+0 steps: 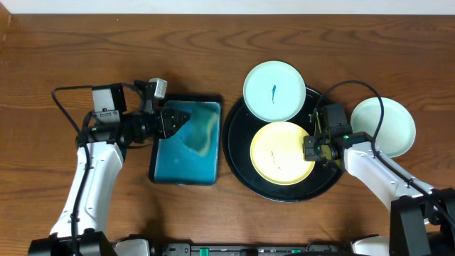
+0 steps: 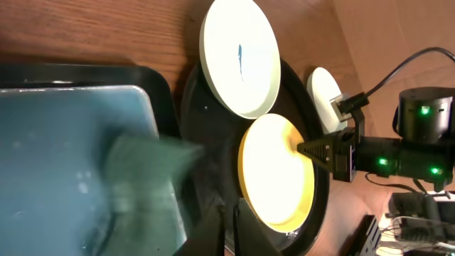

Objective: Clean dirty plates on tray and stack at the side

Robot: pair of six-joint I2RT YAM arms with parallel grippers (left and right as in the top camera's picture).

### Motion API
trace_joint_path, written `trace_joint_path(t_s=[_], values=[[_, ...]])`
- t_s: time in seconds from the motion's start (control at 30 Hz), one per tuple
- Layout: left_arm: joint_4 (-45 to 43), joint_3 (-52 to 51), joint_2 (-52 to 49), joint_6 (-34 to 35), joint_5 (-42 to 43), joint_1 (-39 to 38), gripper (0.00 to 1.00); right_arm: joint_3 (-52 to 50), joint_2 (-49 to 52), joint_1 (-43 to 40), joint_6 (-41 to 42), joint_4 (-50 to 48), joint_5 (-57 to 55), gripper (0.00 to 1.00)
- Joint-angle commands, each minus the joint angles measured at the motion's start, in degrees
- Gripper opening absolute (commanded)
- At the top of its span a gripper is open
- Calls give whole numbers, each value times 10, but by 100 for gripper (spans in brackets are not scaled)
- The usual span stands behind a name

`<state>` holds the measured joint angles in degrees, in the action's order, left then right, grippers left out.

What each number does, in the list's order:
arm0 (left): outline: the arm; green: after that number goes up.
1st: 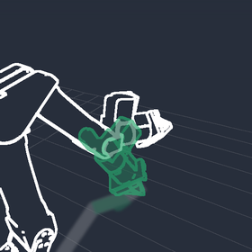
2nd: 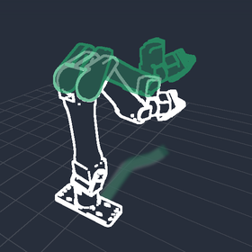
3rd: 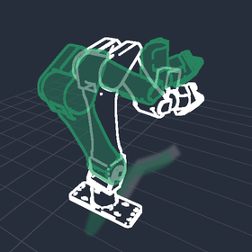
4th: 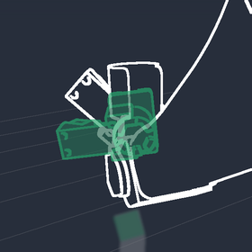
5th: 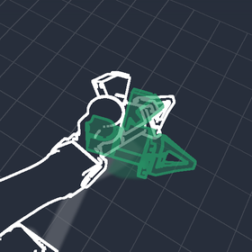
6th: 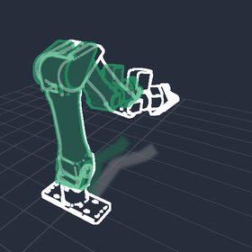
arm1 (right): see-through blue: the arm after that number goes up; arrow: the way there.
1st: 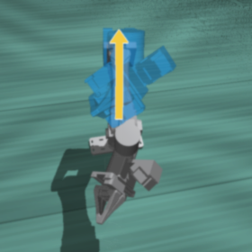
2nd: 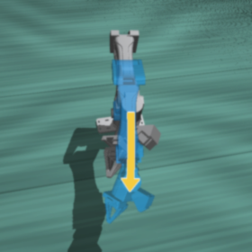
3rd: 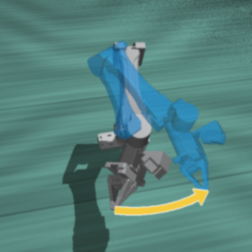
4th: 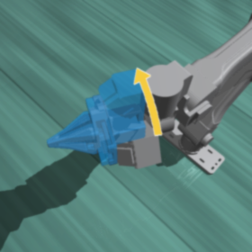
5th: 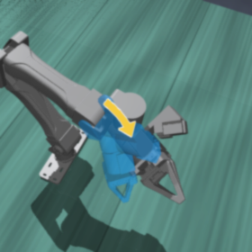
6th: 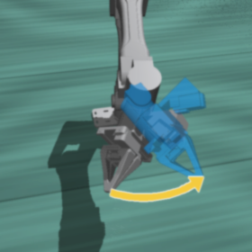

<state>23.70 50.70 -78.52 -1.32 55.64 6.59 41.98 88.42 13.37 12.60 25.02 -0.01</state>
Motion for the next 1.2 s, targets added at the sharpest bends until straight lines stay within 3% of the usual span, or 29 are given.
trace_joint_path(t_s=[0.0,0.3,0.47,0.73,0.93,1.17], values=[[0,-2,7,-6,14,3,7,-5,-5,3,11,0,-31,1],[0,-2,7,-5,6,2,9,-5,-5,3,11,0,-31,1],[0,-2,7,-4,-34,-15,26,-5,-5,3,11,0,-31,1],[-1,-2,6,-3,-266,-131,32,-5,-5,3,11,1,-31,1],[-1,-2,-16,57,-497,-223,32,-5,-5,3,11,1,-31,1],[-8,-2,-83,73,-516,-249,32,-5,-5,3,11,1,-31,1]])
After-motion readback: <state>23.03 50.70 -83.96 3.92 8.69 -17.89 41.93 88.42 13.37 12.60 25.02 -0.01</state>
